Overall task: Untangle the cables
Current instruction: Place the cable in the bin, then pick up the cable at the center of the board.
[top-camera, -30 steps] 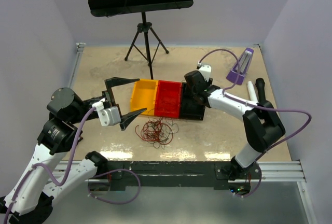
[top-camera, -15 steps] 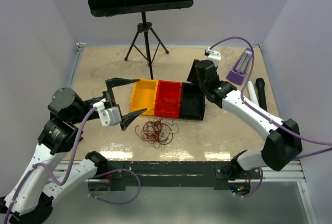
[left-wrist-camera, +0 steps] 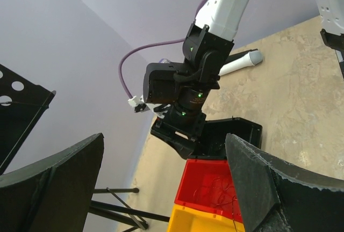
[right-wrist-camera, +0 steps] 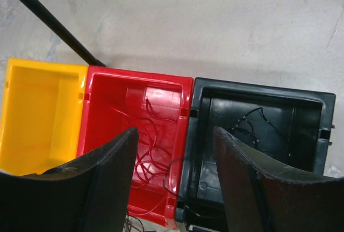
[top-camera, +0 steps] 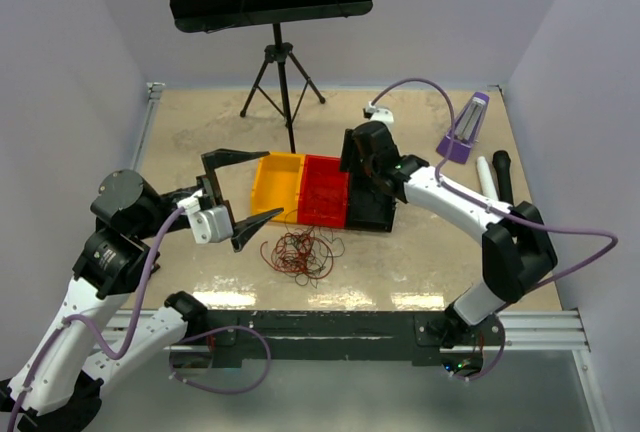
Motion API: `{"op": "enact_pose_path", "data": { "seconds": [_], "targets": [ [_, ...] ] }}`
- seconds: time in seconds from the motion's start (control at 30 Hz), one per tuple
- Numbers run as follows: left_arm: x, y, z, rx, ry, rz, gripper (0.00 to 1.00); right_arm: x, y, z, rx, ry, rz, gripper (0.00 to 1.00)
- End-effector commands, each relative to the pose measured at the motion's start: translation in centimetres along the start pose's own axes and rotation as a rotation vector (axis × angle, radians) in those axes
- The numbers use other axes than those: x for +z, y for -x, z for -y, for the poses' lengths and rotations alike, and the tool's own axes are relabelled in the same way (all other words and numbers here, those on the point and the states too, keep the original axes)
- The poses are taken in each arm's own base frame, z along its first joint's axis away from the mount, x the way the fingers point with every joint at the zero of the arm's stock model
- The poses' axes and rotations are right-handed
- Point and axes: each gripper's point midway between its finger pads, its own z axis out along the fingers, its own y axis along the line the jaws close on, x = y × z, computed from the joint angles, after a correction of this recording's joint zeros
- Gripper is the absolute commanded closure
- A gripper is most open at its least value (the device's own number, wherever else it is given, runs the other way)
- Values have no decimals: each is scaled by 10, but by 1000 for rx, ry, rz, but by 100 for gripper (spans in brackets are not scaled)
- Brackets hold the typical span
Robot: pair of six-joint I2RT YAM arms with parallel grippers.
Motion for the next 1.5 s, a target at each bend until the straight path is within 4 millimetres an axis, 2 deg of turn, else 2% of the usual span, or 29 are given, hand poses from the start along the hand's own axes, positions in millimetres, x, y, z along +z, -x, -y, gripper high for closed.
{"op": "enact_pose_path", "data": {
  "seconds": [0.0,0.17,0.23,0.3,0.37,0.47,0.53,0.6,0.63,0.73,0.9,1.03,1.1,1.2,1.37,1.47],
  "targets": [
    [1,9,-4,13,13,31,0,-4,24,-25,48,56,51,40],
    [0,9,-5,17,20,28,0,3,22,-23,53,29,50,54],
    [-1,10,-5,22,22,29,0,2,21,-19,42,7,52,55],
    [-1,10,-5,19,20,29,0,-5,23,-13,34,-14,70,50],
    [-1,9,-4,17,19,27,0,-18,29,-11,36,-10,102,47],
    [0,8,-3,16,15,30,0,-43,42,-9,37,17,149,48],
    [1,8,-2,8,8,32,0,-64,47,-12,29,65,173,53],
    [1,4,2,0,-8,28,0,-84,43,-26,-6,156,186,63],
    [2,-1,8,-6,-28,18,0,-93,37,-35,-32,210,188,64],
    [1,-29,36,-30,-113,-23,0,-115,8,-64,-118,346,151,54],
    [-9,-95,91,-33,-214,-114,0,-131,-55,-104,-175,508,59,49],
    [-16,-130,113,2,-242,-165,0,-125,-108,-126,-195,549,-25,49],
    [-17,-137,113,11,-230,-188,0,-118,-135,-133,-215,551,-67,50],
    [-16,-138,108,-5,-208,-203,0,-106,-165,-135,-237,543,-112,50],
    [-13,-128,96,-36,-152,-185,0,-84,-201,-126,-270,486,-160,54],
    [-13,-125,94,-23,-143,-177,0,-84,-216,-124,-292,494,-194,62]
  ]
}}
